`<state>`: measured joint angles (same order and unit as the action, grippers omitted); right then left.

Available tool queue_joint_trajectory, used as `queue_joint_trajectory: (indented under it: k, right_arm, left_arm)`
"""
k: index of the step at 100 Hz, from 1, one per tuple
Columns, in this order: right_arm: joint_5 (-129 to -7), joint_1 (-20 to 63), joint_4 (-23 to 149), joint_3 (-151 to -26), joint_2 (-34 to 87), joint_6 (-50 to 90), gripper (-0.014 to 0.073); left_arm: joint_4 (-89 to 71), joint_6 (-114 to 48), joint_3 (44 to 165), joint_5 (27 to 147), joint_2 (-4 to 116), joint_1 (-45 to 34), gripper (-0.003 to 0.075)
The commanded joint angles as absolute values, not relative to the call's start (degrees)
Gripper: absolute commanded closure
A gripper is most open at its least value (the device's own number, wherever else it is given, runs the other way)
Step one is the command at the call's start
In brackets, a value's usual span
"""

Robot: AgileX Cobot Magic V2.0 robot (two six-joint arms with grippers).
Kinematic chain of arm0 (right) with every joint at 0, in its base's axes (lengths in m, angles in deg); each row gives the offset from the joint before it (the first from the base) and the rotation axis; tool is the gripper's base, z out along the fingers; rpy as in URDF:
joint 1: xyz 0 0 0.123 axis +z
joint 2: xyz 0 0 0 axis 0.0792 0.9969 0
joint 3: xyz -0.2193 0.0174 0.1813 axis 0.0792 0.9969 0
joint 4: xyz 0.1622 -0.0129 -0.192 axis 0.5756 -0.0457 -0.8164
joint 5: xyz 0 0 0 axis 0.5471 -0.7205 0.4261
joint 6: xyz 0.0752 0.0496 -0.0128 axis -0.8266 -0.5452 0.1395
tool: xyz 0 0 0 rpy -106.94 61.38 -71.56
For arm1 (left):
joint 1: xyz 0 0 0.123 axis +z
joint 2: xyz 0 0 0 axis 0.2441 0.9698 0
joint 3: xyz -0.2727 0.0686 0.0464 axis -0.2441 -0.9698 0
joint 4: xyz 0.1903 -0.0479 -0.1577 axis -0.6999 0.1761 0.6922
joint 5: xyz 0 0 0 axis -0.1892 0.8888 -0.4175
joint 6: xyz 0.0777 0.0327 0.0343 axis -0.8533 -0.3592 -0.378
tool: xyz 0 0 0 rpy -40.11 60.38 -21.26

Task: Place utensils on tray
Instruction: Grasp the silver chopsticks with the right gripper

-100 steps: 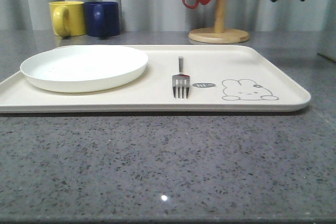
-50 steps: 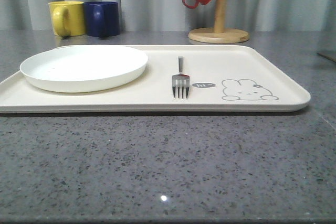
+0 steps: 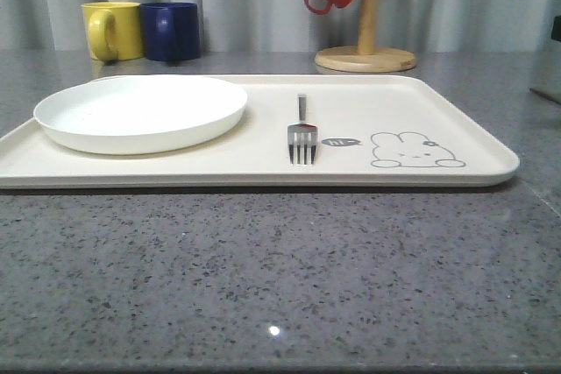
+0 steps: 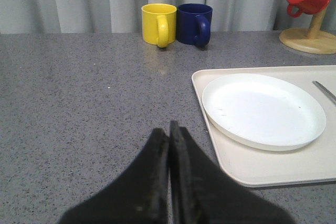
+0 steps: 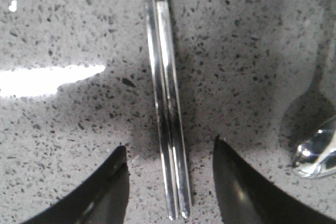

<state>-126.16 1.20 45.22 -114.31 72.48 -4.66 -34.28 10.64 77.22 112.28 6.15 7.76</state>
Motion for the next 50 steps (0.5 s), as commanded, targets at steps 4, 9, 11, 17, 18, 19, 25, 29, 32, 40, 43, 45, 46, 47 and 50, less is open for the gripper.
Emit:
queue_joint_trajectory:
  k: [4, 9, 11, 17, 18, 19, 25, 29, 32, 40, 43, 45, 46, 47, 50]
  right_arm:
    - [-127.6, 0.8, 45.2, -115.5, 70.9, -3.9, 0.0213]
    - [-127.6, 0.8, 45.4, -115.5, 71.2, -3.9, 0.0213]
    - [-127.6, 0.8, 45.4, -115.5, 71.3, -3.9, 0.0213]
    - [-127.7, 0.8, 45.4, -115.5, 71.6, -3.9, 0.0213]
    - [-127.7, 0.8, 45.4, -115.5, 71.6, -3.9, 0.0213]
    - [-127.7, 0.8, 45.4, -115.5, 71.6, -3.9, 0.0213]
    - [-127.7, 0.8, 45.4, -115.5, 71.9, -3.9, 0.0219]
    - [-127.7, 0.8, 45.4, -115.5, 72.2, -3.9, 0.0246]
    - [-127.8, 0.8, 45.4, -115.5, 72.3, -3.9, 0.0275]
    - [-127.8, 0.8, 45.4, -115.5, 72.4, -3.9, 0.0384]
    - [-127.8, 0.8, 45.4, -115.5, 72.4, -3.9, 0.0439]
    - [-127.8, 0.8, 45.4, -115.5, 72.4, -3.9, 0.0471]
    - [-127.8, 0.8, 45.4, -115.5, 72.4, -3.9, 0.0482]
    - [-127.8, 0.8, 45.4, -115.5, 72.4, -3.9, 0.0492]
    - [-127.7, 0.8, 45.4, -115.5, 72.4, -4.0, 0.0541]
  left_arm:
    - [-33.8, 10.7, 78.7, 107.8, 7.1, 7.5, 0.0739]
    - [-33.8, 10.7, 78.7, 107.8, 7.1, 7.5, 0.0739]
    - [-33.8, 10.7, 78.7, 107.8, 7.1, 7.5, 0.0739]
    - [-33.8, 10.7, 78.7, 107.8, 7.1, 7.5, 0.0739]
    - [-33.8, 10.7, 78.7, 107.8, 7.1, 7.5, 0.0739]
    - [-33.8, 10.7, 78.7, 107.8, 7.1, 7.5, 0.0739]
    - [-33.8, 10.7, 78.7, 107.8, 7.1, 7.5, 0.0739]
    - [-33.8, 10.7, 78.7, 107.8, 7.1, 7.5, 0.0739]
    - [-33.8, 10.7, 78.7, 107.8, 7.1, 7.5, 0.0739]
    - [-33.8, 10.7, 78.7, 107.8, 7.1, 7.5, 0.0739]
    - [-33.8, 10.7, 78.7, 107.8, 7.1, 7.5, 0.0739]
    - [-33.8, 10.7, 78.7, 107.8, 7.1, 7.5, 0.0739]
    - [-33.8, 10.7, 78.7, 107.8, 7.1, 7.5, 0.0739]
    - [-33.8, 10.7, 78.7, 107.8, 7.1, 7.5, 0.0739]
    - [-33.8, 10.7, 78.7, 107.8, 7.1, 7.5, 0.0739]
